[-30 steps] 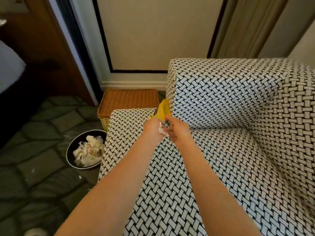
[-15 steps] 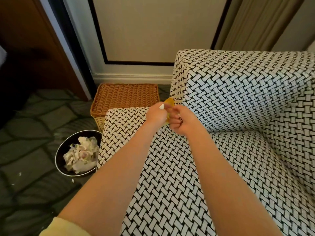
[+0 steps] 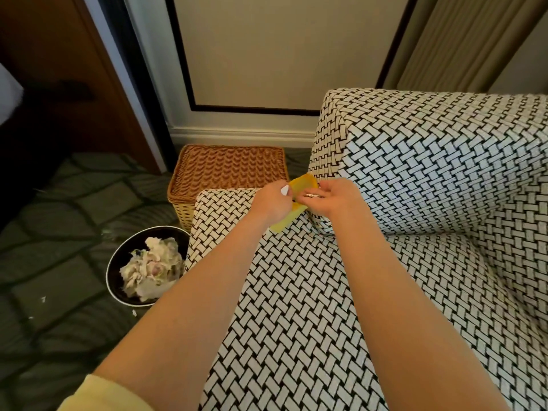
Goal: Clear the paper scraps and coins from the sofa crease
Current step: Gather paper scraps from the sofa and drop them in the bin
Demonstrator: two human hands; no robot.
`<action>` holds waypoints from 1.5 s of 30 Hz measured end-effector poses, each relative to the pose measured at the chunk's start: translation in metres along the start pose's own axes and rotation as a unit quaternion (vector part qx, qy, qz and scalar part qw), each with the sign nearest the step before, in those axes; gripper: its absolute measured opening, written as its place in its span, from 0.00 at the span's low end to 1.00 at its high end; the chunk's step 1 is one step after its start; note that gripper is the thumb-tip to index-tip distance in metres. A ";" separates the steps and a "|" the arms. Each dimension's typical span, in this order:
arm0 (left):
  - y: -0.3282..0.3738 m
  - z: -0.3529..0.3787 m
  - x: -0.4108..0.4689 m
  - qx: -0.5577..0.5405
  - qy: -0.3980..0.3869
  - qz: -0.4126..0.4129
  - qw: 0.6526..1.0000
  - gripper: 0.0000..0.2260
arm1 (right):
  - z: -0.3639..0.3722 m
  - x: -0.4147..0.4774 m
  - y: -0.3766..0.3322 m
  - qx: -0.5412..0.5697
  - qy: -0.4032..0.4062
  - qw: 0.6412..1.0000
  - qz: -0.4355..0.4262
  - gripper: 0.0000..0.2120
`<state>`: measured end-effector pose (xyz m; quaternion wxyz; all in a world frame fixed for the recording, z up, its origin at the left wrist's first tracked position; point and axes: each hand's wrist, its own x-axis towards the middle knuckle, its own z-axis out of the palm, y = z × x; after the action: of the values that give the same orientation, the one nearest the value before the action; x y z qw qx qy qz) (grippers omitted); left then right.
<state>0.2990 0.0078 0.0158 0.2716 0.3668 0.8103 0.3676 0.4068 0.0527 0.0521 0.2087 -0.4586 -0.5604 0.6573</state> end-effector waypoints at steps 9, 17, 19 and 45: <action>-0.005 0.003 0.006 -0.046 -0.008 -0.003 0.999 0.07 | 0.019 0.006 -0.014 0.168 0.069 0.979 0.094 0.18; -0.008 -0.013 0.014 -0.267 0.045 -0.151 0.951 0.12 | 0.039 0.018 -0.007 0.386 0.034 0.918 0.089 0.20; -0.015 -0.024 0.013 -0.351 0.051 -0.195 0.914 0.08 | 0.056 0.013 0.000 0.323 0.010 0.940 0.109 0.21; -0.285 -0.117 0.023 -0.442 0.282 -0.337 0.782 0.24 | 0.310 0.051 0.129 0.276 -0.114 0.900 0.318 0.20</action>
<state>0.0904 -0.1515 -0.1468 0.2698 -0.2106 0.6713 0.6575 0.1529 -0.1129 -0.1020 0.0416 -0.4586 -0.2012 0.8646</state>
